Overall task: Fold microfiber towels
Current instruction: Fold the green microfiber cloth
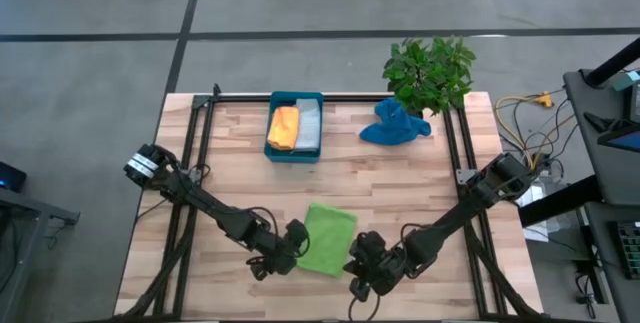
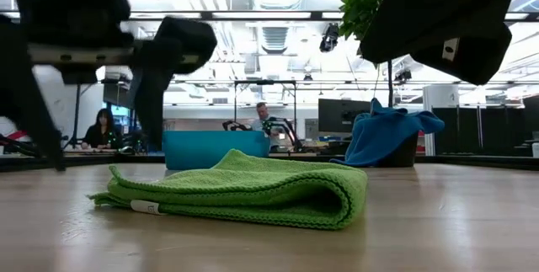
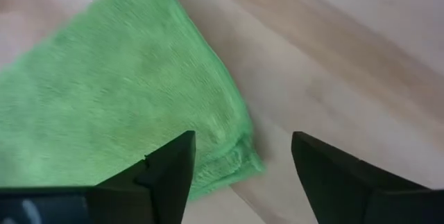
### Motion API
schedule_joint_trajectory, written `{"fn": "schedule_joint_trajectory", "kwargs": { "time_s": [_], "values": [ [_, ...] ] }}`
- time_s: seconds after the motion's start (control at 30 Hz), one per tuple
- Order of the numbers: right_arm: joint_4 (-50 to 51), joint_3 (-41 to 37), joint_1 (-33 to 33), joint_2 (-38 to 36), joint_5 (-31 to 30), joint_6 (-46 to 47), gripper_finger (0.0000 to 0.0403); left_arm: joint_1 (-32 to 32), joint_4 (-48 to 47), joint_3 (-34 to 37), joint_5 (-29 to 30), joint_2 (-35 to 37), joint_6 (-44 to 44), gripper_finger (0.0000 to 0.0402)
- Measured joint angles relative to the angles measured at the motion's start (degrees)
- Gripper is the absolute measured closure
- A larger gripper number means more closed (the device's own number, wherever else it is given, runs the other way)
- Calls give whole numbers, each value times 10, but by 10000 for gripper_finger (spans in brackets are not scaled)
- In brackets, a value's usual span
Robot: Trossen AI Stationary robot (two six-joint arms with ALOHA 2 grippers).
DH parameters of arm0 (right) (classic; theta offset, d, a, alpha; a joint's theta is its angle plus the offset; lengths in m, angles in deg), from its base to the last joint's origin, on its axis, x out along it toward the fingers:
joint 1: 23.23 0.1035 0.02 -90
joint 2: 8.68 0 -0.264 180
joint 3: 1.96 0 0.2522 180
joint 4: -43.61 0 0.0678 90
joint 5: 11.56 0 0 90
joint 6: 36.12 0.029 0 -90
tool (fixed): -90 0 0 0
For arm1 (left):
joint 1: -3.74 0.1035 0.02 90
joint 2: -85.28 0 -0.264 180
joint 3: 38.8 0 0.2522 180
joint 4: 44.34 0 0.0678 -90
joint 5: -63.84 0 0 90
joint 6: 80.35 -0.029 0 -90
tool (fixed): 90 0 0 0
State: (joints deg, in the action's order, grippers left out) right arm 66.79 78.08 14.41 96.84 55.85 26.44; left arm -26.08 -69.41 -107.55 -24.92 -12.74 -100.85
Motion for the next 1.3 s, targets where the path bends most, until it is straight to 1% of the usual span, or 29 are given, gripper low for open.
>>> {"fn": "schedule_joint_trajectory", "kwargs": {
  "time_s": [0.1, 0.27, 0.37, 0.43, 0.57, 0.63, 0.77, 0.8, 0.93, 1.03, 1.13, 1.3],
  "values": [
    [0, 0, 0, 0, 0, 5, 394, 0, -1, -1, 0, -17, -11, 174],
    [-3, 0, 0, 0, 0, 5, 394, 3, 0, -4, -5, -48, -5, 174],
    [-6, 0, 0, 0, -2, 9, 394, 8, -15, -5, -10, -75, 41, 178],
    [-8, 0, 0, 0, -8, 9, 394, 13, -26, -6, -23, -96, 79, 193],
    [-13, 0, 0, 0, -31, 25, 394, 14, -37, -12, -39, -128, 134, 250],
    [-13, 0, 0, 0, -32, 30, 394, 14, -36, -16, -43, -135, 150, 289],
    [-17, 0, 0, 0, -34, 31, 394, 15, -37, -20, -41, -133, 156, 375],
    [-17, 0, 0, 0, -34, 31, 394, 15, -39, -22, -39, -132, 157, 387],
    [-20, 0, 0, 0, -35, 30, 394, 18, -57, -36, -35, -125, 157, 395],
    [-36, 0, 0, 0, -35, 11, 394, 18, -63, -46, -37, -109, 158, 399],
    [-45, 0, 0, 0, -36, -10, 394, 21, -61, -50, -38, -84, 171, 400],
    [-42, 0, 0, 0, -37, -13, 394, 27, -55, -42, -44, -40, 172, 401]
  ]
}}
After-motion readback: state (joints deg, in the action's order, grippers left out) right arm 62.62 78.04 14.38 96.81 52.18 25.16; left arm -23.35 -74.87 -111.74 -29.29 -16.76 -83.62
